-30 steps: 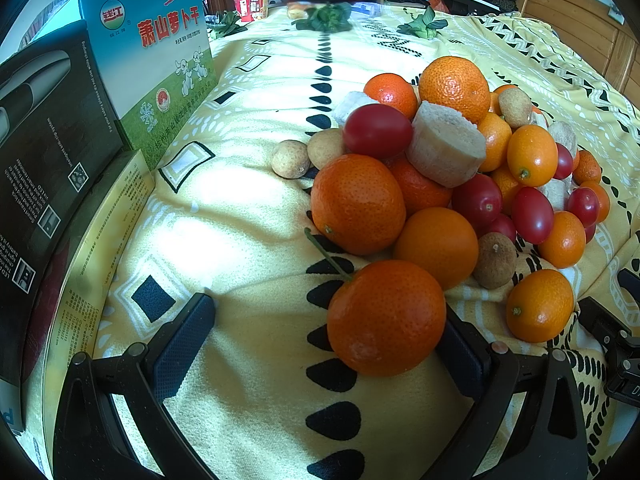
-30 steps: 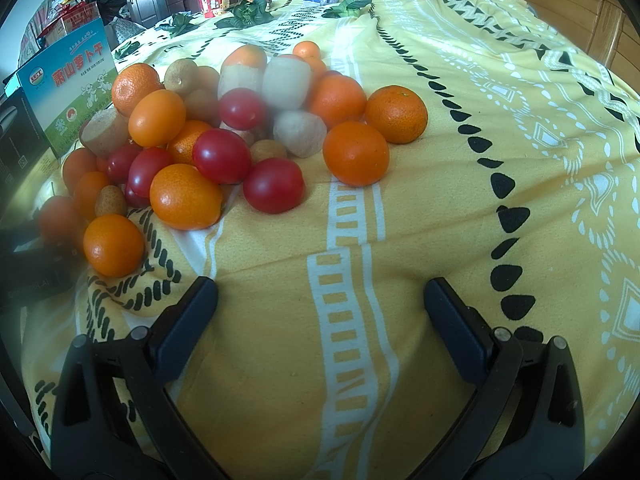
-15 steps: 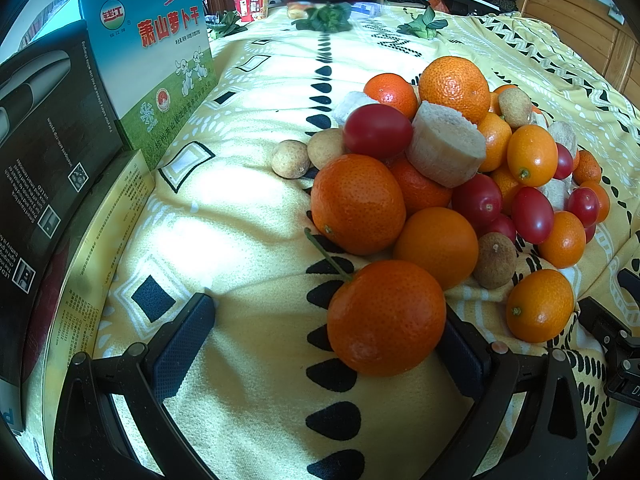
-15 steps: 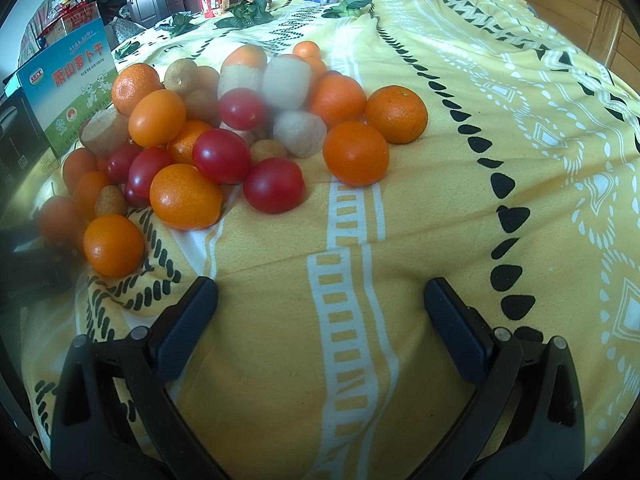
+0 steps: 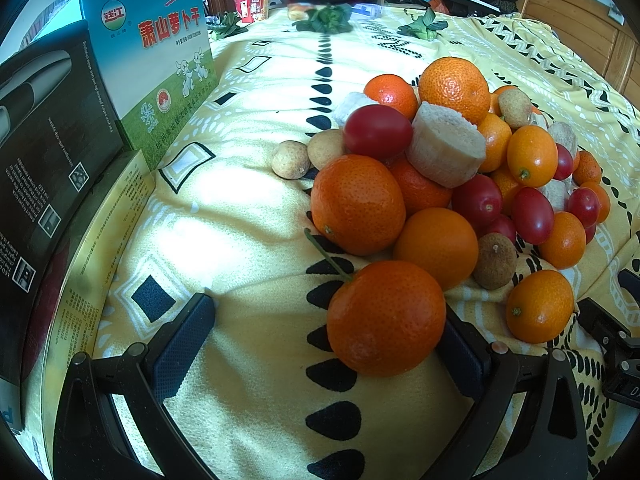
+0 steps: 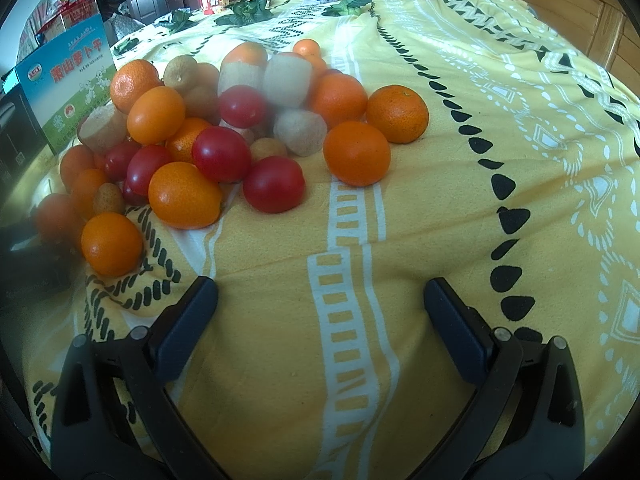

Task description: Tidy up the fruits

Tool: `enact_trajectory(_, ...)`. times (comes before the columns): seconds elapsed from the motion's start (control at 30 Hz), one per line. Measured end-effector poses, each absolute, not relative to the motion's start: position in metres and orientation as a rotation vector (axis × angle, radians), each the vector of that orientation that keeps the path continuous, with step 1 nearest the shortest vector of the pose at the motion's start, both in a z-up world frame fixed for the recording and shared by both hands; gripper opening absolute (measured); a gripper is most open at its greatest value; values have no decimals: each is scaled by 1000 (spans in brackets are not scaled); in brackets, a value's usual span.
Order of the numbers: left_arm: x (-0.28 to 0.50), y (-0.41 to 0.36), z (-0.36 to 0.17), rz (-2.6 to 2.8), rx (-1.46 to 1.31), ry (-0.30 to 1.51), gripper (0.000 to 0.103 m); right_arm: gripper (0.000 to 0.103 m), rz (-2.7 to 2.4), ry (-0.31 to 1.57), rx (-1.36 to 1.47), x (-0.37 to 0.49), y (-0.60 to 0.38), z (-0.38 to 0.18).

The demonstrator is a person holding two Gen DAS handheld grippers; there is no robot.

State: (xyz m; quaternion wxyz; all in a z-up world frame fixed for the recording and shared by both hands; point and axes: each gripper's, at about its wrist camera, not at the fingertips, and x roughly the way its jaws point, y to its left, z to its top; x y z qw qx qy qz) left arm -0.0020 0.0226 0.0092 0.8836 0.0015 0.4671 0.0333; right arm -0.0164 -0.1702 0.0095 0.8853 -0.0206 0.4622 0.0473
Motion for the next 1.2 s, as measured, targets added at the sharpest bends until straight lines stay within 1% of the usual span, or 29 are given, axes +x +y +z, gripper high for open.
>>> enact_trajectory(0.27, 0, 25, 13, 45, -11, 1016, 103, 103, 100, 980, -55, -10, -168, 10)
enact_trajectory(0.5, -2, 21, 10, 36, 22, 996, 103, 103, 184, 1029, -32, -8, -175, 17)
enact_trajectory(0.63, -6, 19, 10, 41, 20, 980, 103, 103, 191, 995, -69, -13, -171, 12)
enact_trajectory(0.9, -6, 19, 10, 44, 19, 979, 103, 103, 188, 1015, -65, -11, -170, 12)
enact_trajectory(1.03, -7, 21, 9, 40, 4, 976, 103, 103, 192, 971, -68, -14, -171, 8)
enact_trajectory(1.2, -6, 23, 9, 42, -4, 970, 103, 103, 192, 962, -76, -15, -170, 6)
